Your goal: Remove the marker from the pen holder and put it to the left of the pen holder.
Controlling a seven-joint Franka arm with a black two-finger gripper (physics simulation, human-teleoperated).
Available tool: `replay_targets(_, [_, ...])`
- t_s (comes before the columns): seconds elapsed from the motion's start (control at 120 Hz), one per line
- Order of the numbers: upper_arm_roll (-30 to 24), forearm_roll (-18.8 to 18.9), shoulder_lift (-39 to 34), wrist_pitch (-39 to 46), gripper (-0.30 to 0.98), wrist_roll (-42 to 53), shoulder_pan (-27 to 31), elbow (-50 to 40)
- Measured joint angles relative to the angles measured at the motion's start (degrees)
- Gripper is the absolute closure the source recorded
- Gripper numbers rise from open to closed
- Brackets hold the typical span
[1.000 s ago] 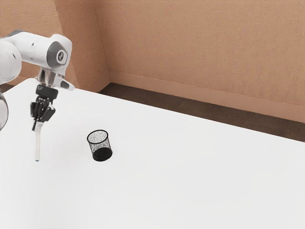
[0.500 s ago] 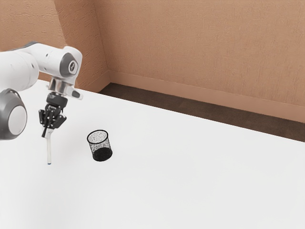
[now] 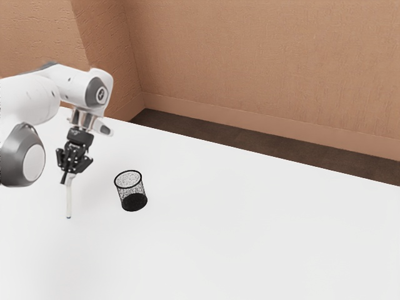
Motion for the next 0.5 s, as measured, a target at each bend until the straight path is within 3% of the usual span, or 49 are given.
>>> replay_targets(0.5, [0.0,-0.1,4.6,0.6,0.78,-1.2,0.4,4.4])
